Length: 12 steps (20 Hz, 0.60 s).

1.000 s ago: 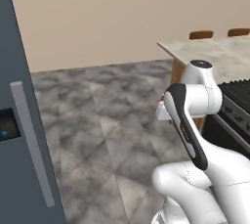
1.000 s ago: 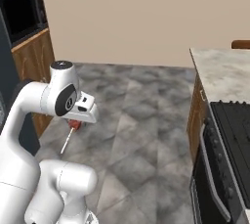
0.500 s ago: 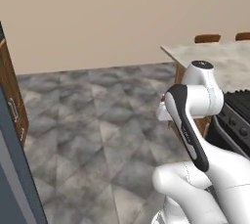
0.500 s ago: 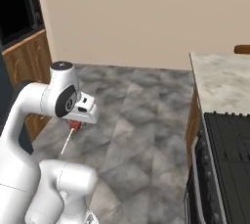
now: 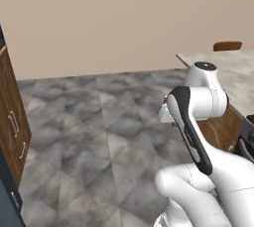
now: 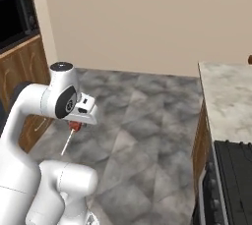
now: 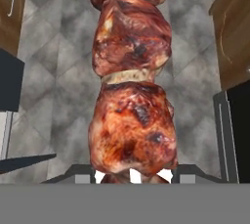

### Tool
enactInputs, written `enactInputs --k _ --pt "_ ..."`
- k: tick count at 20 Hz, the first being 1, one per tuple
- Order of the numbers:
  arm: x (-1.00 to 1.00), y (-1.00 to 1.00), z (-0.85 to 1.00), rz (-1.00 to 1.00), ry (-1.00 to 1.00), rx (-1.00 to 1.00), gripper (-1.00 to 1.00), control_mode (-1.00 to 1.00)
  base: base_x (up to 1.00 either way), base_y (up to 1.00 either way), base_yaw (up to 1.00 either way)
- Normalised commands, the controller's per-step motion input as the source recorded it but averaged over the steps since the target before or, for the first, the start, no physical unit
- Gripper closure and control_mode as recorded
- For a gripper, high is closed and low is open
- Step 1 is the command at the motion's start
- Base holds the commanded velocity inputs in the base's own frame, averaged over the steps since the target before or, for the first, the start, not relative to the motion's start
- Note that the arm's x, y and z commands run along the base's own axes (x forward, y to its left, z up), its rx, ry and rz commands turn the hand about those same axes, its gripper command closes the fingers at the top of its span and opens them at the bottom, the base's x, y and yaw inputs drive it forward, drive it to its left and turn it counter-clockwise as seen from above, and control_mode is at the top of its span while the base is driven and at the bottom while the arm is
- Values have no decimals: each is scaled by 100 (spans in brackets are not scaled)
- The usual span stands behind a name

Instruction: Store the kebab skewer in the freezer for long-term storage. Close the freezer door after placing the cooked food.

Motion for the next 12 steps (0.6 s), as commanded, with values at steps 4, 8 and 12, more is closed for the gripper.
enactInputs --k 4,8,12 --pt "0 0 0 0 0 0 100 100 88 -22 9" --pt "0 0 0 0 0 0 100 100 96 -24 11" --pt "0 0 0 0 0 0 100 100 98 -17 12"
